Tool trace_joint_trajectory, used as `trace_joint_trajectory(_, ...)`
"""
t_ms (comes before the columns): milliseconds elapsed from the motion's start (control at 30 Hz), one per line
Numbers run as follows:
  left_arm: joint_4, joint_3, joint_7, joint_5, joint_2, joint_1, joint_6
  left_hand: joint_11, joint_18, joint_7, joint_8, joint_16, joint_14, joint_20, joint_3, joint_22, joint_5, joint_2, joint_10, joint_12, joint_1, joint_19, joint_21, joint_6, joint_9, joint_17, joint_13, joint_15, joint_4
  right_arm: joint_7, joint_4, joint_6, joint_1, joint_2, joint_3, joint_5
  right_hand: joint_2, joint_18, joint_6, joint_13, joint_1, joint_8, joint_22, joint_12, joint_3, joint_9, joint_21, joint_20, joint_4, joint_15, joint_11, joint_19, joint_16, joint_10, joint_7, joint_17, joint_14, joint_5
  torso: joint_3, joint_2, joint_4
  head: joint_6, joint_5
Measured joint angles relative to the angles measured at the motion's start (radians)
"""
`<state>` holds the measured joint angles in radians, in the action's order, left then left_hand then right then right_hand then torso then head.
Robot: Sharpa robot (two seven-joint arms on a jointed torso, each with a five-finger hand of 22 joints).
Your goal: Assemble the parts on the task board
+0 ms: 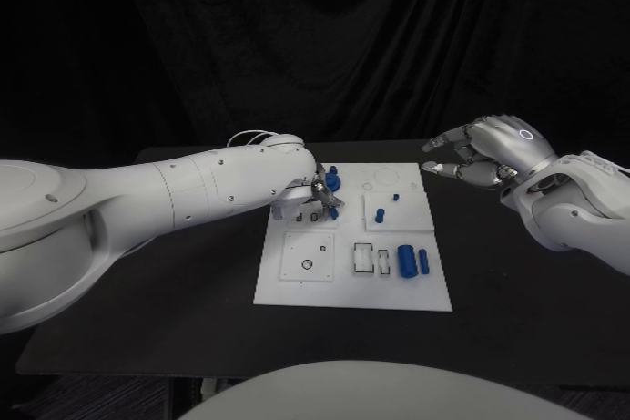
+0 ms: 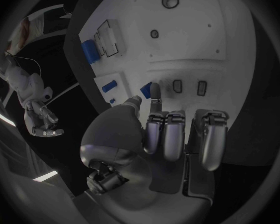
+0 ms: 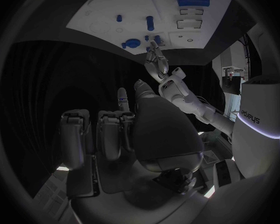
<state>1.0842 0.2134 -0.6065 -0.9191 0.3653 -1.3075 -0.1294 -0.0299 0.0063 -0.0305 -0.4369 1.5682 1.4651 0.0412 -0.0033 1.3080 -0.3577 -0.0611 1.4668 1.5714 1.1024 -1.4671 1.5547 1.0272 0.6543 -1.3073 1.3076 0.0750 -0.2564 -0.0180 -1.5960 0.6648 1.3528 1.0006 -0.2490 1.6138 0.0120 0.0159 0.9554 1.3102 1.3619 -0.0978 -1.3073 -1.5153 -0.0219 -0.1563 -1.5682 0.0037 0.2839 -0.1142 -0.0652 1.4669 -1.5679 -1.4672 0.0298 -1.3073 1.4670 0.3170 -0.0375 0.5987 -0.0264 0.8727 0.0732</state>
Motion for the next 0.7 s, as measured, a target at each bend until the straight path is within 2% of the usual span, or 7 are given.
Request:
trace_joint_trajectory(267, -0.005, 0.000, 0.002, 0.000, -0.003, 0.001, -0.004, 0.000, 0.000, 0.000, 0.005, 0.000, 0.000, 0.000, 0.010, 0.000, 0.000, 0.000, 0.000, 0.000, 0.000, 0.000, -0.004, 0.000, 0.006, 0.000, 0.000, 0.000, 0.004, 0.000, 0.001, -0.002, 0.000, -0.001, 0.000, 0.000, 0.000, 0.000, 0.000, 0.000, 0.000, 0.000, 0.000, 0.000, 0.000, 0.000, 0.000, 0.000, 0.000, 0.000, 0.000, 0.000, 0.000, 0.000, 0.000, -0.001, 0.000, 0.000, -0.0004, 0.000, 0.0005, 0.000, -0.003)
trace_joint_trajectory(433, -0.007, 0.000, 0.003, 0.000, -0.004, 0.001, -0.008, 0.000, 0.000, 0.000, 0.005, 0.000, 0.000, 0.000, 0.012, 0.000, 0.000, 0.004, 0.000, 0.000, 0.004, 0.000, -0.004, 0.000, 0.008, 0.000, 0.000, 0.000, 0.007, 0.000, 0.003, -0.002, 0.000, -0.003, 0.000, 0.000, 0.000, 0.000, 0.000, 0.000, 0.000, 0.000, -0.001, 0.000, 0.000, 0.000, 0.000, 0.000, 0.000, 0.000, 0.000, 0.000, 0.000, 0.000, 0.000, -0.001, 0.000, 0.000, -0.0007, 0.000, 0.0005, 0.000, 0.002)
trace_joint_trajectory(700, -0.008, 0.000, 0.006, 0.000, -0.007, 0.002, -0.012, 0.000, 0.000, 0.000, 0.011, 0.000, 0.000, 0.000, 0.023, 0.000, 0.000, 0.004, 0.000, 0.000, 0.004, 0.000, -0.004, 0.000, 0.014, 0.000, 0.000, 0.000, 0.012, 0.000, 0.005, -0.003, 0.000, -0.007, 0.000, 0.000, 0.000, 0.000, 0.000, 0.000, 0.000, 0.000, -0.001, 0.000, 0.000, 0.000, 0.000, 0.000, 0.000, 0.000, 0.000, 0.000, 0.000, 0.000, 0.000, -0.001, 0.000, 0.000, -0.0010, 0.000, 0.0001, 0.000, 0.003)
